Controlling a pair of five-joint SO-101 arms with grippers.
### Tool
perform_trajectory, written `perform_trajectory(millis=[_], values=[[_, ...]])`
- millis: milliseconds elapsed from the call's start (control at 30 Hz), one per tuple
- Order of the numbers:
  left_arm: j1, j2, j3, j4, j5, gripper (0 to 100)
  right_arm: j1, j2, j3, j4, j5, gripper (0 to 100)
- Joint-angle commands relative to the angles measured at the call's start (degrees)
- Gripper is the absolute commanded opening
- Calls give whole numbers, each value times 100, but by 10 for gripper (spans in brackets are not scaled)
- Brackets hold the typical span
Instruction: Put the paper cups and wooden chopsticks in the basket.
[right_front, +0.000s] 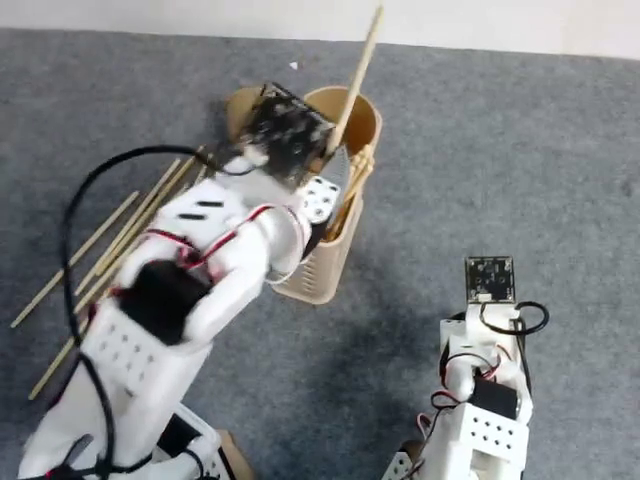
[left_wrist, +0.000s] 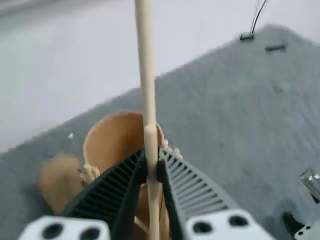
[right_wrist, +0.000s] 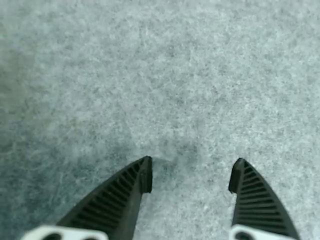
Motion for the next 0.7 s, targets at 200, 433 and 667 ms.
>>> perform_trajectory(millis=[200,433,667], values=[[-690,-892,-31,158,26,133,-48,-75,180,-101,62,260],[-2334,-1051,-48,580,18,133,-40,-75,180,-101,62,260],[-4778,514,453,1275,-782,133,-57,-75,180,-101,62,260]])
